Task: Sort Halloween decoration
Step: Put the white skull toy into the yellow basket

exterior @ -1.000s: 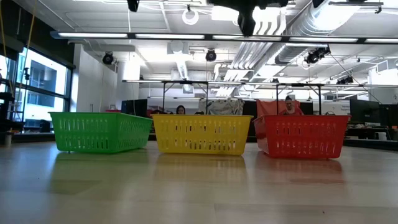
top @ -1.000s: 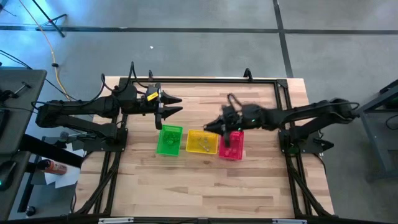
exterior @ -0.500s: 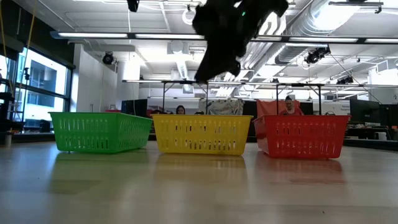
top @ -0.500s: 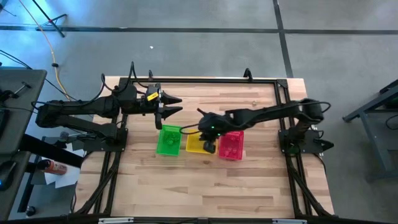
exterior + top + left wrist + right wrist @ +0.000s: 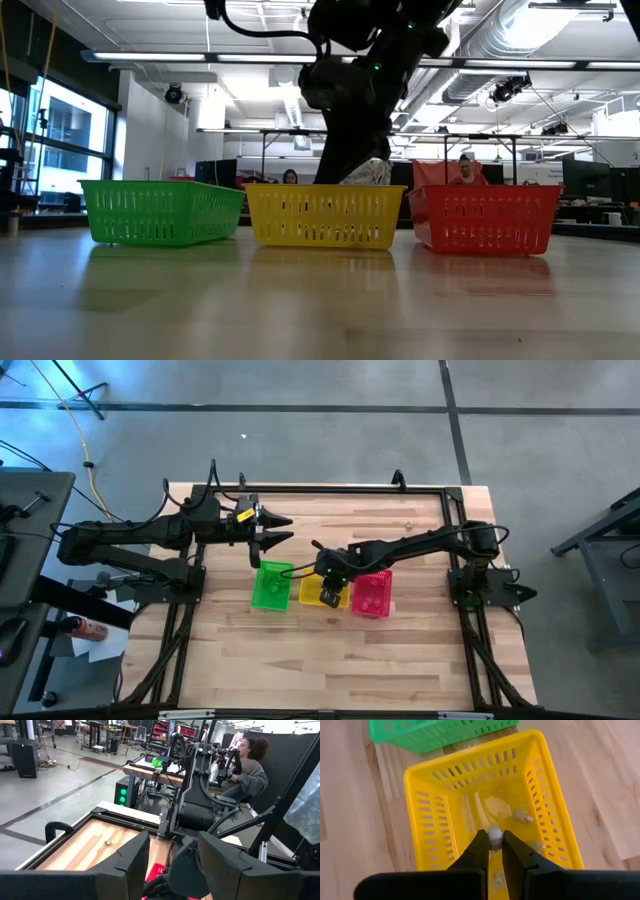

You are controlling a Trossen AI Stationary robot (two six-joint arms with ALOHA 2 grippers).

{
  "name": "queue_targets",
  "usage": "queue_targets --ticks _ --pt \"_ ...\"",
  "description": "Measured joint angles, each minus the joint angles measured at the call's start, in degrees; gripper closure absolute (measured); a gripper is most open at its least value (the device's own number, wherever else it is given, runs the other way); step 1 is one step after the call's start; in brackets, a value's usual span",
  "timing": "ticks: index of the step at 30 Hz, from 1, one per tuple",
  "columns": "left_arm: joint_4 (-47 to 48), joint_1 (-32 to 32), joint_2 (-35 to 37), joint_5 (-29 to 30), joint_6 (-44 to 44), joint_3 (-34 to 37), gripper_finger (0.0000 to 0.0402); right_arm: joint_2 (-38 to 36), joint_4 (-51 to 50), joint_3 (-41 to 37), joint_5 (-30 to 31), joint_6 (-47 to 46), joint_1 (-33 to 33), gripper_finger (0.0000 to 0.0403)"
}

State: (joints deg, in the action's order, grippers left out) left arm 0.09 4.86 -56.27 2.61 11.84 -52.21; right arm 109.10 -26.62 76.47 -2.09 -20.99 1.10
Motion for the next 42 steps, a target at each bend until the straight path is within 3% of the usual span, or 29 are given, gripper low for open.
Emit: queue_targets --ticks 11,21,28,33,42 --pt "0.1 0.0 0.0 0.0 0.0 0.0 0.0245 0.0 -0.1 0.0 0.0 0.0 0.0 0.0381" --pt "0.1 0.0 0.0 0.0 0.0 0.0 0.0245 0.0 -0.1 -0.1 0.0 0.3 0.0 0.0279" --pt "0.1 0.0 0.0 0.0 -0.1 0.0 0.0245 -0.6 -0.3 0.3 -0.8 0.6 -0.1 0.0253" --pt "0.2 0.0 0.0 0.0 -0.8 0.0 0.0245 -6.1 0.6 1.2 -0.9 6.1 -0.8 0.0256" --pt "0.1 0.0 0.0 0.0 -3.7 0.0 0.0245 -21.3 -3.0 1.1 6.2 10.3 -2.3 0.0258"
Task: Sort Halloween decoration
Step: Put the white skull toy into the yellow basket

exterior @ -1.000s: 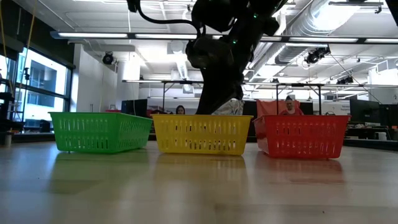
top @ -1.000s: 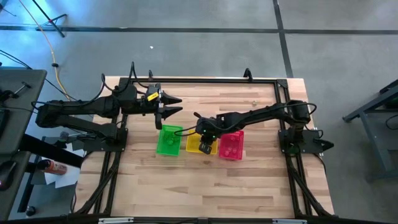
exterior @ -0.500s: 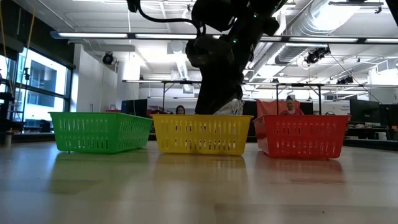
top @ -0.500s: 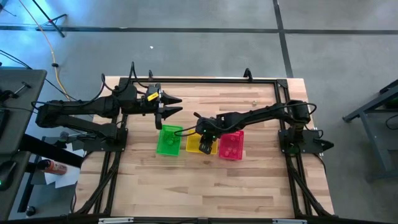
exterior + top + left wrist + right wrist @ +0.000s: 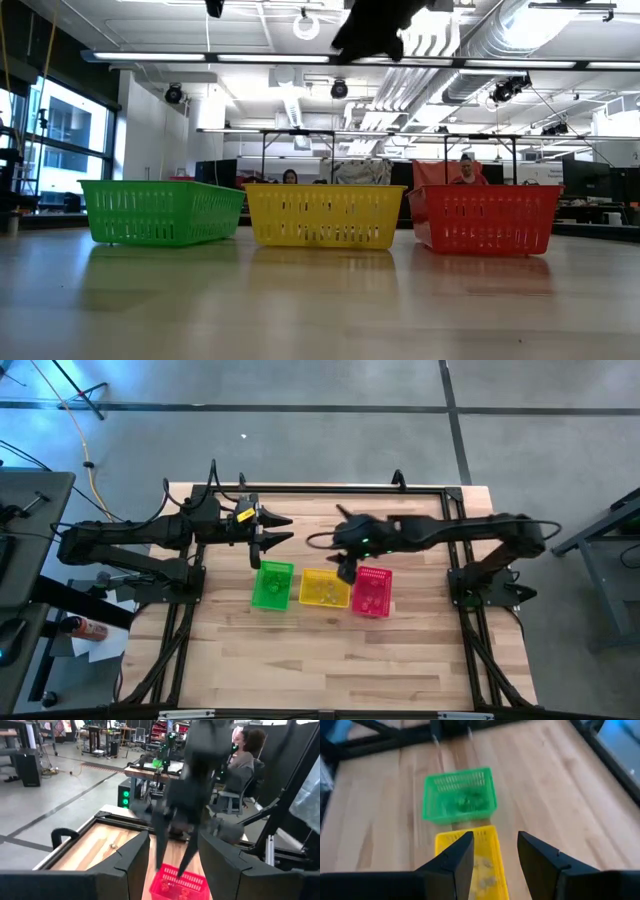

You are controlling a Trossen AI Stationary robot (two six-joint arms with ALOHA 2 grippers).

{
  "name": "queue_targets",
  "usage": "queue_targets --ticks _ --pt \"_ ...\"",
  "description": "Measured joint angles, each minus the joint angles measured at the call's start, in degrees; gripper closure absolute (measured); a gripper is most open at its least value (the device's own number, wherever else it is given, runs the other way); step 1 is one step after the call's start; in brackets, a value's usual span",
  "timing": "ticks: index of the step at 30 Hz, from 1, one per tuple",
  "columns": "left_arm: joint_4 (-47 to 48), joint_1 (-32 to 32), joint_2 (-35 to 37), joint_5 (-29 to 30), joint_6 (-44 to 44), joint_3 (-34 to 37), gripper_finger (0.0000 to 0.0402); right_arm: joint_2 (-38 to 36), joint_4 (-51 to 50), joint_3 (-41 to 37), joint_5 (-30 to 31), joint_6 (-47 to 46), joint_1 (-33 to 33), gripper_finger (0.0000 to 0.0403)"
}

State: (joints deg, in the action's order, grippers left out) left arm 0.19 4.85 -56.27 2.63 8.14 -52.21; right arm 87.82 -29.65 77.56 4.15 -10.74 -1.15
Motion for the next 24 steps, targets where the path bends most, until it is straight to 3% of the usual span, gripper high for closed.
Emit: queue_targets --ticks 8,14,19,24 --pt "0.0 0.0 0.0 0.0 -1.4 0.0 0.0245 -10.8 -0.6 -0.9 2.4 0.8 0.5 0.0258" --pt "0.0 0.0 0.0 0.0 -1.4 0.0 0.0245 -19.6 2.8 -8.6 6.9 0.3 2.6 0.0258" --pt "0.0 0.0 0.0 0.0 -1.4 0.0 0.0245 -27.2 15.6 -19.6 9.9 -3.6 5.2 0.0258" --pt "-0.1 0.0 0.0 0.0 -1.3 0.0 0.0245 -30.2 31.9 -28.4 10.7 -5.1 5.9 0.0258"
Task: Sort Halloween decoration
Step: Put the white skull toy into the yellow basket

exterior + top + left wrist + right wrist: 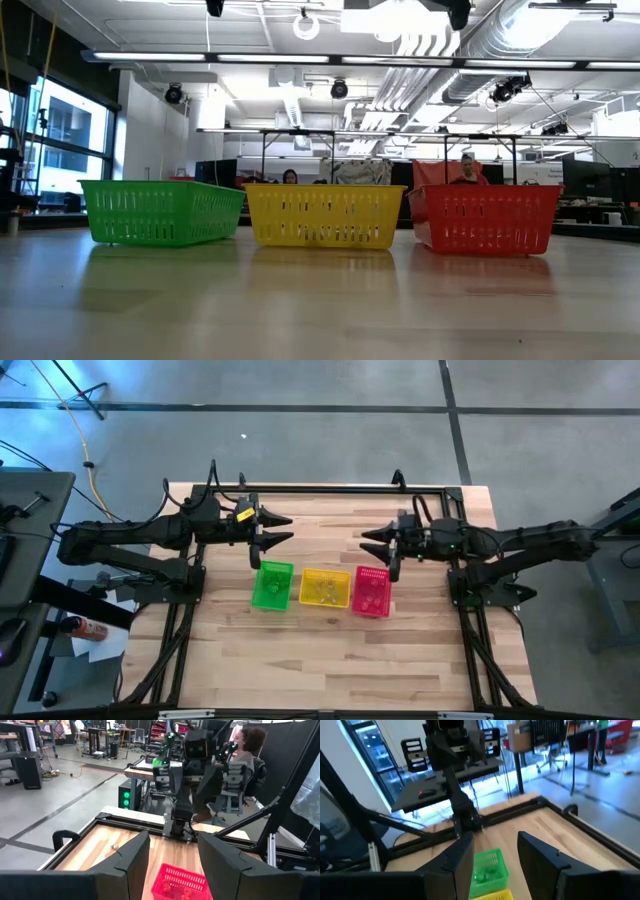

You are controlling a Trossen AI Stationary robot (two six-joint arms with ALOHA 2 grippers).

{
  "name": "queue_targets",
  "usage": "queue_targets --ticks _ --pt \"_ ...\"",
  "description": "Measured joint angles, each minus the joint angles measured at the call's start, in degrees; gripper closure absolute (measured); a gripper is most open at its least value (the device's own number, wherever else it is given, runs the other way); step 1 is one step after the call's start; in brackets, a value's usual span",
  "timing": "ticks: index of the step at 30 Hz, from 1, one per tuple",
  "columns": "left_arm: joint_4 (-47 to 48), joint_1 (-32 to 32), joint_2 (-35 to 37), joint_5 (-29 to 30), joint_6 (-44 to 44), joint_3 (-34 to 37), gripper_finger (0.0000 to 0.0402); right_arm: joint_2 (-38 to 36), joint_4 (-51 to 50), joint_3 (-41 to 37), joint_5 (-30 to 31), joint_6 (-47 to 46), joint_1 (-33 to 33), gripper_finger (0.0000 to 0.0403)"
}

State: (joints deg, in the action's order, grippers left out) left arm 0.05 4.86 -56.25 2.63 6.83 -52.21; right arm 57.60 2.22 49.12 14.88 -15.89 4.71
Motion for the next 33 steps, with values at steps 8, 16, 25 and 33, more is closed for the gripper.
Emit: queue_targets --ticks 8,16,25,33 --pt "-0.8 0.0 0.0 0.0 0.0 0.0 0.0245 1.2 3.8 -2.2 0.0 7.2 0.0 0.0258" --pt "-0.7 0.0 0.0 0.0 0.0 0.0 0.0245 1.3 4.5 -2.2 0.0 6.7 0.0 0.0258" --pt "-0.7 0.0 -0.7 0.0 0.7 0.0 0.0245 1.3 5.8 -2.2 -0.1 1.4 -0.2 0.0258" --pt "-0.4 0.0 -1.8 0.0 0.0 0.0 0.0245 1.3 5.7 -2.2 2.5 2.0 -0.2 0.0258"
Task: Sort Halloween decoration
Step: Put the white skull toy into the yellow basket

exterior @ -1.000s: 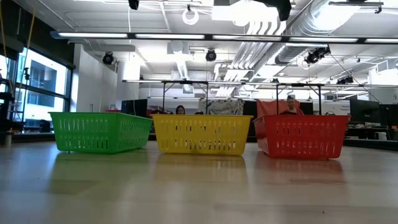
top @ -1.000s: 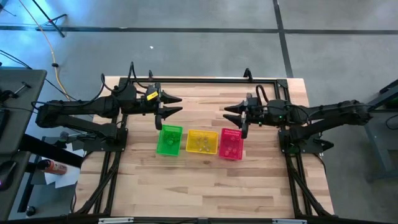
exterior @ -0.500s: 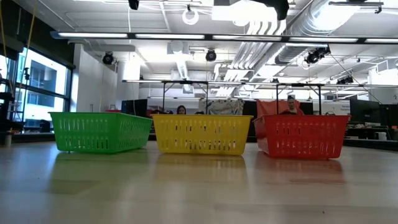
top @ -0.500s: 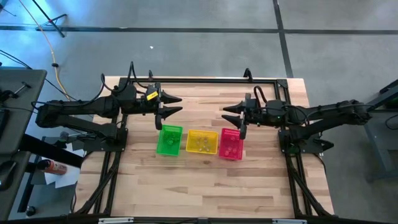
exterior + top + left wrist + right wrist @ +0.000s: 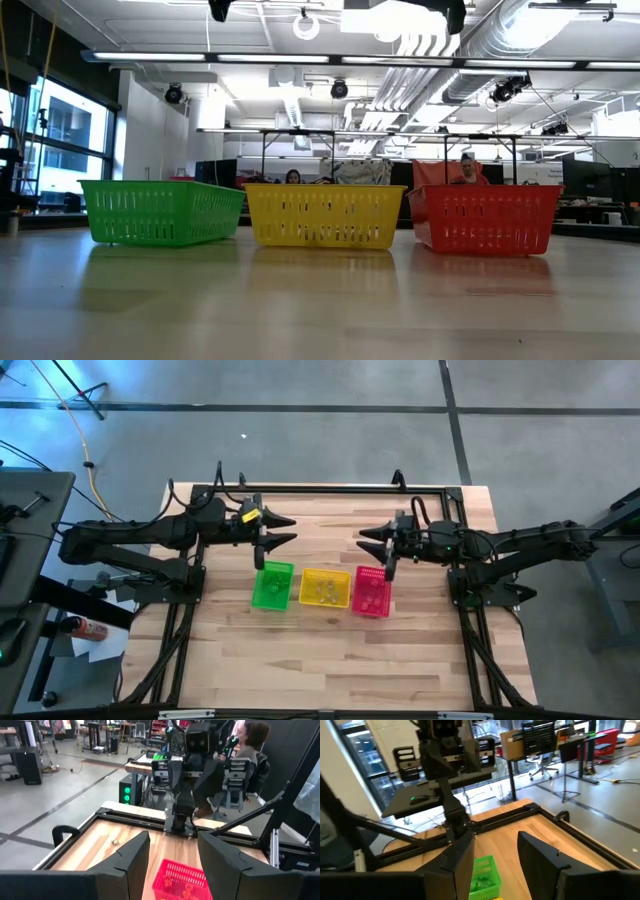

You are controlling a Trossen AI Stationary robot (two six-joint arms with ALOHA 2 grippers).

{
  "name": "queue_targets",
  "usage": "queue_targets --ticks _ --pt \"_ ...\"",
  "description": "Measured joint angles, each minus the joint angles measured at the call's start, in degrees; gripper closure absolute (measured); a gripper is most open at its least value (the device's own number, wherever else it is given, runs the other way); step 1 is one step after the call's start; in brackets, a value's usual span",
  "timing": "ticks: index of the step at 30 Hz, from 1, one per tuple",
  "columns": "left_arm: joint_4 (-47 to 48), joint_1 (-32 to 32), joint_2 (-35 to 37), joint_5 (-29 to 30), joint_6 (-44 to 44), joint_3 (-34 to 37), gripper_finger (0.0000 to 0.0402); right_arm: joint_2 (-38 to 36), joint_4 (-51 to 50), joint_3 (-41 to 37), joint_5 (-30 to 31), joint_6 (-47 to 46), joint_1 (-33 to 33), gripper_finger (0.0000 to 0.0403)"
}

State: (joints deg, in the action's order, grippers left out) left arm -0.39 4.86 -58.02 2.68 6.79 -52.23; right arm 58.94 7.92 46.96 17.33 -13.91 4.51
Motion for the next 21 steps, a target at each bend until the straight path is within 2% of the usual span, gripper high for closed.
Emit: queue_targets --ticks 8,14,18,21 --pt "1.0 0.0 -1.4 0.0 1.9 0.0 0.0245 0.0 -2.9 0.0 2.3 -5.8 0.0 0.0258" --pt "2.7 0.0 -4.2 0.0 5.2 0.0 0.0245 0.9 -12.6 0.1 12.7 -21.9 -1.7 0.0258" --pt "1.1 0.0 -6.0 -0.1 5.9 0.0 0.0245 1.0 -24.2 0.1 11.4 -34.6 -7.6 0.0258" --pt "-1.5 0.0 -7.2 0.0 6.1 0.0 0.0245 1.0 -34.3 0.1 6.6 -42.4 -14.4 0.0258"
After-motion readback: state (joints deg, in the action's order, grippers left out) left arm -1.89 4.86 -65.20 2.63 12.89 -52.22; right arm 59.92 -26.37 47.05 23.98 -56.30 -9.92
